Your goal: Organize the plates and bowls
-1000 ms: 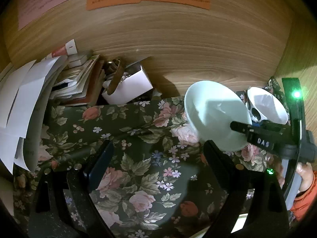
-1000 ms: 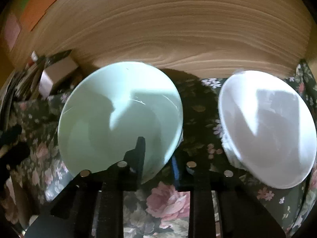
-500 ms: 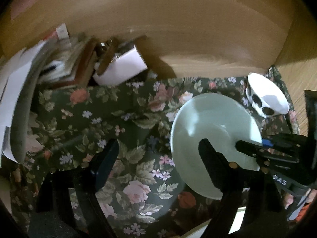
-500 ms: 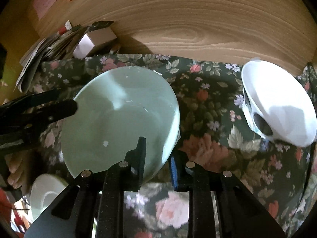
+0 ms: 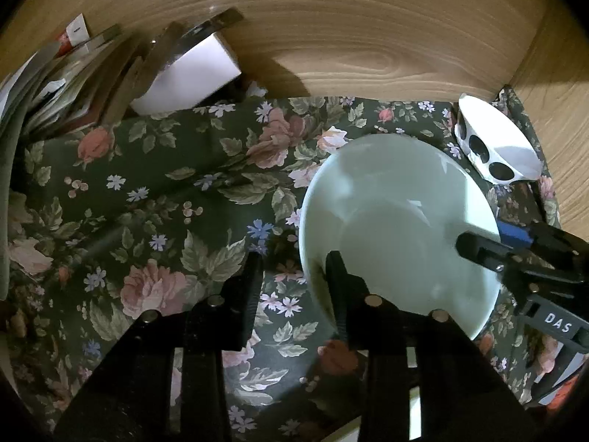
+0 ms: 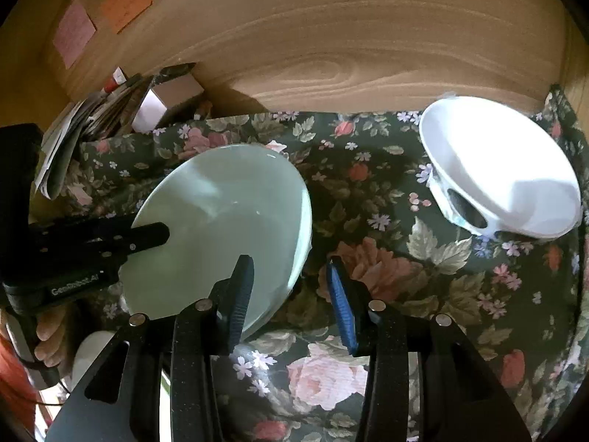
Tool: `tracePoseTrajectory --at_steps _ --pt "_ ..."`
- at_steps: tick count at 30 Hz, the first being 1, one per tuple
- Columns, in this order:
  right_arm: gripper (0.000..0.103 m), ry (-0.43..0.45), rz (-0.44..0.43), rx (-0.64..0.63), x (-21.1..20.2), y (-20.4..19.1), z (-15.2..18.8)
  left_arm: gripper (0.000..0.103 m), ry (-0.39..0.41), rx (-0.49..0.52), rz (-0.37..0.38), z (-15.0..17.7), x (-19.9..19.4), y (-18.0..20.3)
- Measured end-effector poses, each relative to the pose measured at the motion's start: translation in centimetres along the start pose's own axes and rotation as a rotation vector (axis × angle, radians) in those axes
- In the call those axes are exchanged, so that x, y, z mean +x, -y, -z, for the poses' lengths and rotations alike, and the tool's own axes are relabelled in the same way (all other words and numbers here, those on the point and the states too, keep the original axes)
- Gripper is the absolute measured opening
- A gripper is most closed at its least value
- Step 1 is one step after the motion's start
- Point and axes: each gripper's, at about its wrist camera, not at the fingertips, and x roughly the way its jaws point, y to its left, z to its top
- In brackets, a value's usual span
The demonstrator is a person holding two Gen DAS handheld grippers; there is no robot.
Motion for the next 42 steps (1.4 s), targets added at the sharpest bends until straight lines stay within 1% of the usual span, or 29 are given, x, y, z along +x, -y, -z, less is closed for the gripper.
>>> tracePoseTrajectory --at_steps 3,4,5,7,9,12,18,24,31,42 --pt "0.038 -0.010 -0.020 0.011 0.5 -0.1 0.1 0.030 0.005 0.018 -0.003 0.1 -0.1 0.3" --pt "0.036 -0.014 -0.030 0.014 0.7 0.0 0.0 0.028 0.005 0.025 -0.005 0.2 0.0 0.5" --pt "0.034 -0.014 -0.033 0.016 0.9 -0.1 0.0 0.024 0.003 0.028 -0.003 0.1 0.1 0.7" --pt "0.024 -0.020 -0.055 0.014 1.1 -0.3 -0.1 0.019 -0.006 0.031 0.014 0.1 0.5 1.0" --pt "0.024 -0.017 -0.051 0.012 1.1 -0.5 0.0 0.015 -0.025 0.036 0.028 0.1 0.9 1.4" --pt "0.023 -0.008 -0.039 0.012 1.0 -0.7 0.0 0.015 -0.015 0.046 -0.002 0.1 1.1 1.8" --pt "0.023 0.024 -0.023 0.004 0.0 -1.1 0.1 0.015 0.001 0.048 0.002 0.5 0.6 2.0" --pt "0.023 0.066 -0.020 -0.006 -1.9 -1.5 0.1 0.015 0.059 0.061 0.002 0.8 -1.7 2.2" --pt "0.023 0.116 -0.021 -0.028 -4.5 -2.5 0.4 0.015 0.099 0.037 0.018 1.5 -4.3 2.1" --pt "0.023 0.165 -0.043 -0.060 -7.4 -4.9 2.0 0.015 0.162 0.011 0.003 4.0 -8.3 2.1"
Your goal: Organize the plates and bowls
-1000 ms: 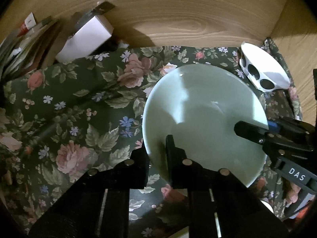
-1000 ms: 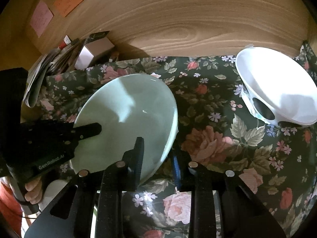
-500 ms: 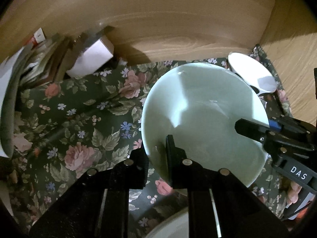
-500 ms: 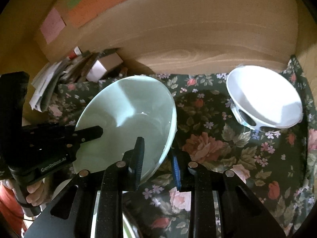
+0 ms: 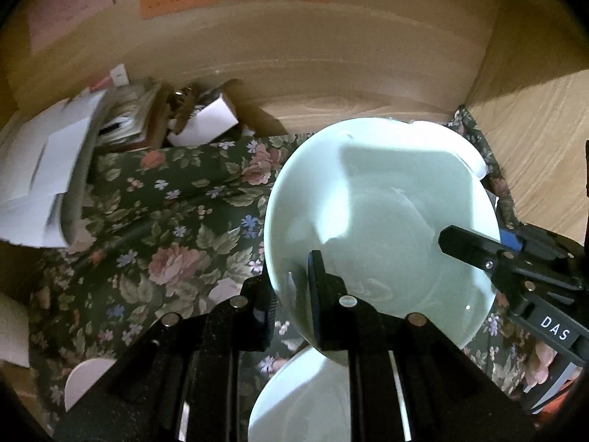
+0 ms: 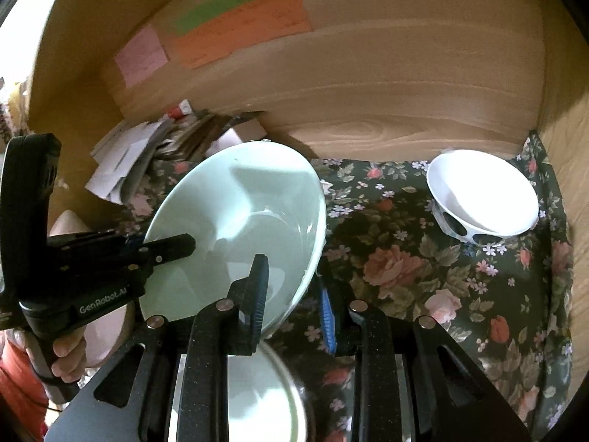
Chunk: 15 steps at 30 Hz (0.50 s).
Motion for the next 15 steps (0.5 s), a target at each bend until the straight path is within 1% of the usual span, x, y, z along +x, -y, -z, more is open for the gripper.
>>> tracePoseTrajectory --at_steps 7,15 --pt "0.023 0.016 -0.018 -0.025 -1.1 -2.0 0.7 0.015 0.036 -0.017 -0.017 1.8 -2.9 -1.0" --pt "0.023 0.025 -0.043 -0.065 -1.9 -4.9 1.6 0.015 0.061 -0.049 -0.035 4.0 -5.3 -2.6"
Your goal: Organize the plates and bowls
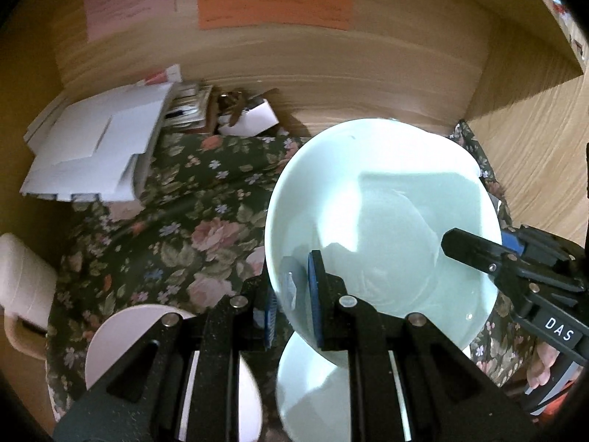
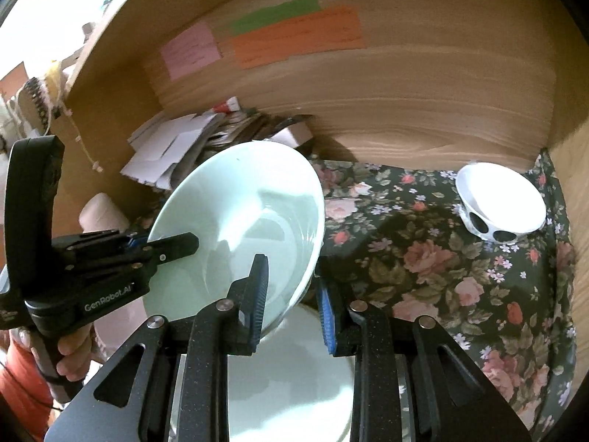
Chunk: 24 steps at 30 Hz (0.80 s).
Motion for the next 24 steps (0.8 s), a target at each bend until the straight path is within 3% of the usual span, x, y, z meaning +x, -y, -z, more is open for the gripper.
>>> tracePoseTrajectory --at_steps 24 --pt "0.023 -0.047 -0.144 -0.113 2.3 -9.3 1.7 0.015 0.043 -0.136 -0.105 6.0 -6.1 -8.5"
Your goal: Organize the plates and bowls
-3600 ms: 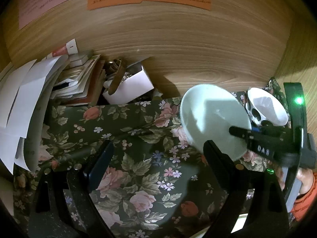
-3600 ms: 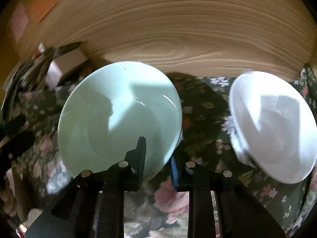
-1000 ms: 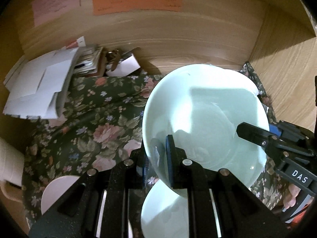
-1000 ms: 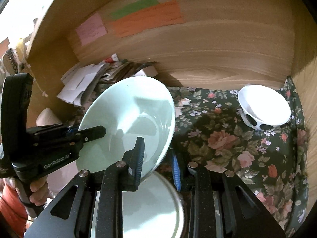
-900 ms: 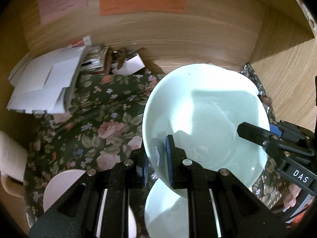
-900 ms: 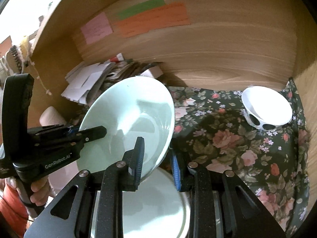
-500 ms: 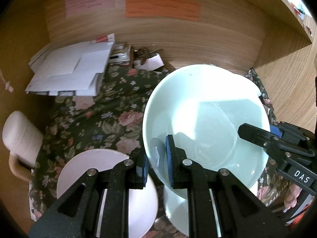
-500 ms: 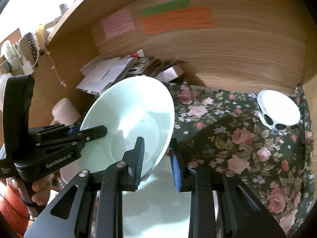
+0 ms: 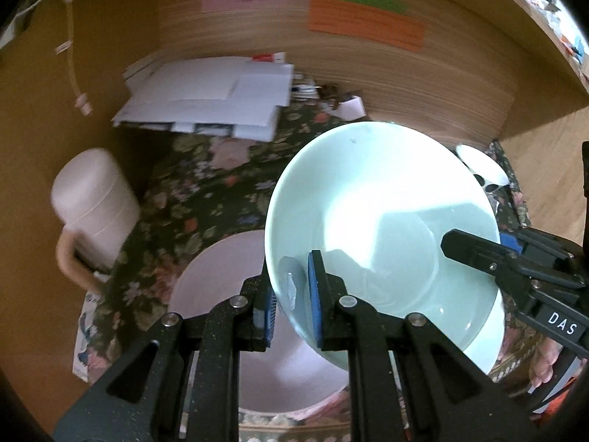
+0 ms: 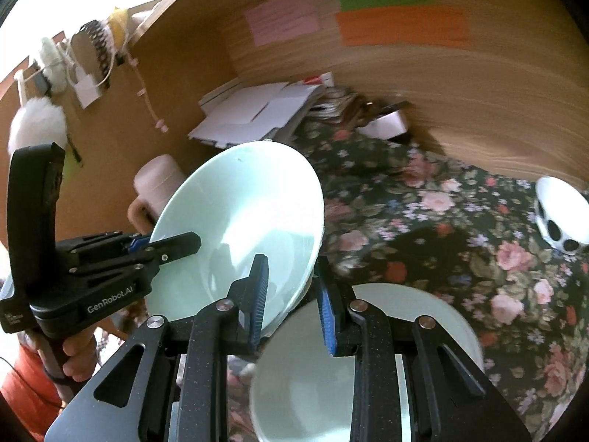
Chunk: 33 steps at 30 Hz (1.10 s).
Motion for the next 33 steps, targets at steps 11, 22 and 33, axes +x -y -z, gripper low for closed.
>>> tracePoseTrajectory --at_steps 11,22,33 --pt "0.023 -0.076 -0.069 -0.027 3.4 -2.6 0.9 0.015 -0.022 -0.061 -0.037 2.1 -0.5 -3.9" --pt "0.023 -0.150 -0.084 -0.021 5.7 -3.0 2.3 0.015 -0.062 -0.086 -0.026 3.7 0.6 -5.2" --pt "0.026 -0.182 -0.079 -0.043 6.7 -3.3 2.2 0.015 -0.090 -0.120 -0.017 4.6 1.7 -6.2"
